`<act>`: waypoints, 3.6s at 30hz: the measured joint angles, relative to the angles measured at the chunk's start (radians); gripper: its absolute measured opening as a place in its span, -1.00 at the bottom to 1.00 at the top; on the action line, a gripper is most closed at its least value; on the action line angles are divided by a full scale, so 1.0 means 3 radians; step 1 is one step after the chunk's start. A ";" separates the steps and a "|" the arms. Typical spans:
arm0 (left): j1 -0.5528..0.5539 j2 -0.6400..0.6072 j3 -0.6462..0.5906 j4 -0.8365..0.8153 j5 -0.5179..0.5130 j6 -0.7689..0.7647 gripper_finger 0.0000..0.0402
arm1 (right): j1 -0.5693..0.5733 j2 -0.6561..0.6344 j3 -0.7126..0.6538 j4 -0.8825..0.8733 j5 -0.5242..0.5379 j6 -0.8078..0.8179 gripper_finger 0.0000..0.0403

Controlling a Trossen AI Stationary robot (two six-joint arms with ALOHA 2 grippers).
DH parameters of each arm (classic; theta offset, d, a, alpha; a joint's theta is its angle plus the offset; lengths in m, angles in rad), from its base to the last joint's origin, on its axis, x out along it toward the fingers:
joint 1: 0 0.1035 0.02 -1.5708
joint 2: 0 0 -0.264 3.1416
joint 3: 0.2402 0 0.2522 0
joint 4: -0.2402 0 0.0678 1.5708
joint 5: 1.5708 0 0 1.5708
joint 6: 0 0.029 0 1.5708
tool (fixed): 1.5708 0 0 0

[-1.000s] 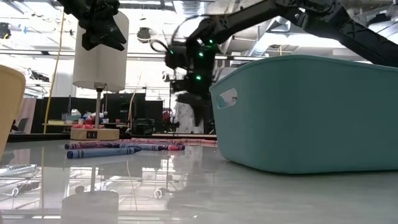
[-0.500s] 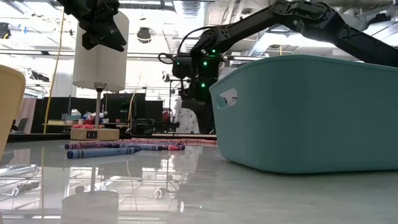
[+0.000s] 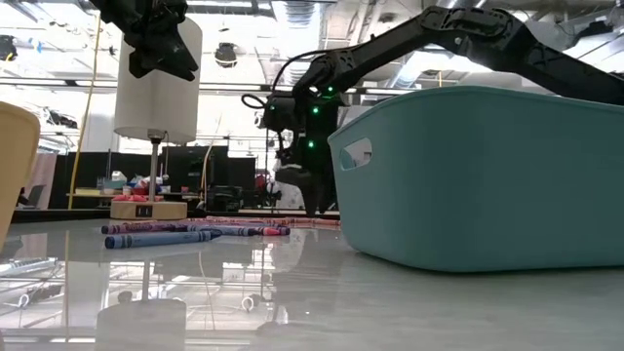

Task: Sort crayons
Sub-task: Put the red crayon into the yellow bin

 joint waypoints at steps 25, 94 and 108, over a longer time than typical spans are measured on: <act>0.0000 -0.0001 0.0000 0.0000 -0.0001 0.0056 -0.44 | -0.0137 0.0074 -0.0144 -0.0142 -0.0263 0.0127 -0.87; 0.0000 -0.0001 -0.0001 0.0005 -0.0178 -0.0423 -0.44 | 0.2369 0.0177 0.0561 0.2198 -0.1851 -0.1071 -1.00; 0.0000 -0.0001 -0.0001 0.0003 -0.0178 -0.0446 -0.44 | 0.2212 0.0378 0.0556 0.2397 -0.2423 -0.0637 -0.92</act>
